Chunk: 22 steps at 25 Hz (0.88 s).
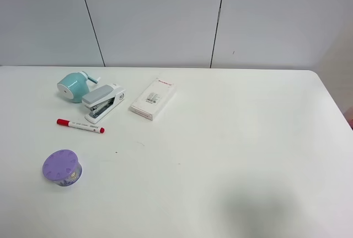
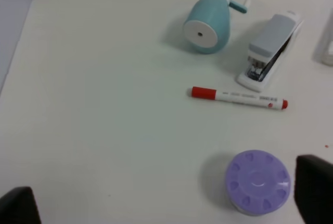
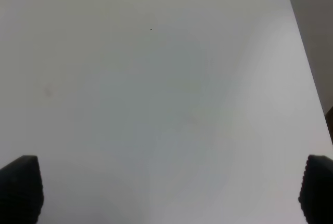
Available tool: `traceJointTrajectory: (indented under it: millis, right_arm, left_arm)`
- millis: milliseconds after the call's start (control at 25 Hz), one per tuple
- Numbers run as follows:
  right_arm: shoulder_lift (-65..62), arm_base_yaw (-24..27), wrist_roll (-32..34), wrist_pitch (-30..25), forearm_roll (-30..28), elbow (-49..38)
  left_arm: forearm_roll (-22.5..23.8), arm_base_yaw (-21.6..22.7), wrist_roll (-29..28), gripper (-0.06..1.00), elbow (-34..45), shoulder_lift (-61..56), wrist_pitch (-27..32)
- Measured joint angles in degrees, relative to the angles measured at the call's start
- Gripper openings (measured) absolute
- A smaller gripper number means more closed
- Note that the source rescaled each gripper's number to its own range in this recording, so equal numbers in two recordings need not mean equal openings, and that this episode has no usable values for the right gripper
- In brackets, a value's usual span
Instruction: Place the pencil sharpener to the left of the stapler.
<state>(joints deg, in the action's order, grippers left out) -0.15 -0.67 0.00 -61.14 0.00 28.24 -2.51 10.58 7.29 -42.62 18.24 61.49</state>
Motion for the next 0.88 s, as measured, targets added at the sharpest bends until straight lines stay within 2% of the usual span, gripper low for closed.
traceJointTrajectory:
  millis: [160, 360, 640, 880]
  right_arm:
    - [0.0, 0.0, 0.0, 0.0, 0.0, 0.0]
    - [0.0, 0.0, 0.0, 0.0, 0.0, 0.0]
    - [0.0, 0.0, 0.0, 0.0, 0.0, 0.0]
    - [0.0, 0.0, 0.0, 0.0, 0.0, 0.0]
  left_arm:
    - [-0.1, 0.0, -0.4, 0.99, 5.2, -9.0, -0.1]
    - [-0.1, 0.0, -0.4, 0.99, 7.6, -15.4, -0.2]
    - [-0.1, 0.0, -0.4, 0.99, 8.0, -18.3, -0.7]
    - [-1.2, 0.0, -0.4, 0.99, 12.7, -18.7, -1.7]
